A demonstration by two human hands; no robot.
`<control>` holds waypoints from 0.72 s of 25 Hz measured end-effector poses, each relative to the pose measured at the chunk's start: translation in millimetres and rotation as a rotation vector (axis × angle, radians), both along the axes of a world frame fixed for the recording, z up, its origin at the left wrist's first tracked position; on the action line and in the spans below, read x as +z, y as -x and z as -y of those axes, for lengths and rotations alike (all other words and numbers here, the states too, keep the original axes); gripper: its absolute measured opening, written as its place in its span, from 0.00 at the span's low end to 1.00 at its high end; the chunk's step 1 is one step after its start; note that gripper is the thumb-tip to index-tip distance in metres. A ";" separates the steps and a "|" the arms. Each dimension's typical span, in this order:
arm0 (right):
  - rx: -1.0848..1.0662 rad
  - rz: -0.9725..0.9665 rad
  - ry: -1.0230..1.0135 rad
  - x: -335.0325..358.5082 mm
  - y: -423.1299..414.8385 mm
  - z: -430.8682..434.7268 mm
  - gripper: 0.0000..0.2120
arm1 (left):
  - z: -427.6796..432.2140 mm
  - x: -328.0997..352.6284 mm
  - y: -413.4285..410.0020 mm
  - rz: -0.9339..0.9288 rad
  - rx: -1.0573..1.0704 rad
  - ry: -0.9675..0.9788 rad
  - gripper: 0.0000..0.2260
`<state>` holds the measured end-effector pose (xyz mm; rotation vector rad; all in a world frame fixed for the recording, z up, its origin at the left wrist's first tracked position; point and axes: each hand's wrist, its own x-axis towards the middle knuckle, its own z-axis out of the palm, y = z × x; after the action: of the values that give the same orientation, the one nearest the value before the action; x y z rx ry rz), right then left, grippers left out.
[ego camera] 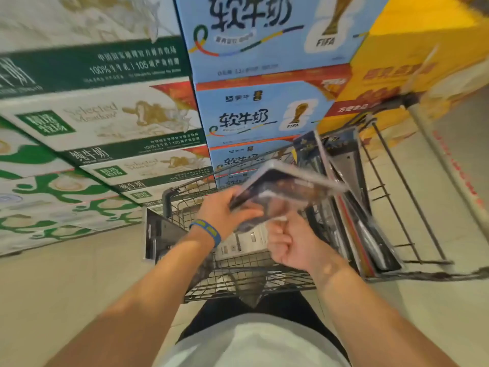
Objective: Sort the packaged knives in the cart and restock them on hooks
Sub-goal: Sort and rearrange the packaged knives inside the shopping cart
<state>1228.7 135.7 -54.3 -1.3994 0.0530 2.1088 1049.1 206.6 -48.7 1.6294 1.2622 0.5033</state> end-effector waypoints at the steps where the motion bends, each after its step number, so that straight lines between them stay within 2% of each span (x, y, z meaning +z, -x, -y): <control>1: -0.032 0.139 -0.060 9.1 -2.2 -1.7 0.36 | -1.3 12.9 -7.6 0.063 0.056 0.014 0.10; 2: -0.048 0.314 -0.157 18.2 -1.4 -1.9 0.36 | -2.7 28.4 -16.1 0.121 0.131 -0.007 0.08; 5: -0.101 0.855 -0.500 45.9 0.3 5.0 0.20 | -4.1 78.2 -42.0 0.344 0.258 -0.119 0.11; 8: -0.137 1.063 -0.776 74.8 -22.3 14.5 0.27 | -2.4 125.6 -72.7 0.585 0.290 -0.128 0.09; 11: -0.040 1.145 -0.878 111.8 -81.6 20.8 0.18 | -6.0 148.9 -107.4 0.737 0.294 0.022 0.14; 12: -0.010 1.107 -0.893 120.4 -105.9 22.8 0.17 | -8.9 149.5 -121.2 0.702 0.256 0.073 0.16; 14: 0.020 1.053 -0.920 130.5 -150.3 31.2 0.14 | -8.1 138.8 -150.1 0.430 0.209 0.062 0.17; 16: 0.006 1.162 -0.886 129.9 -183.4 43.3 0.09 | 2.8 113.7 -173.0 0.233 0.234 0.154 0.22; 18: -0.011 1.394 -0.747 119.3 -210.3 55.6 0.09 | 25.1 72.4 -184.6 -0.159 0.169 0.248 0.29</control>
<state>1439.0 80.1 65.0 -1.9380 -1.1063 0.5902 1233.7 181.5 23.7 1.3825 1.5257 0.3095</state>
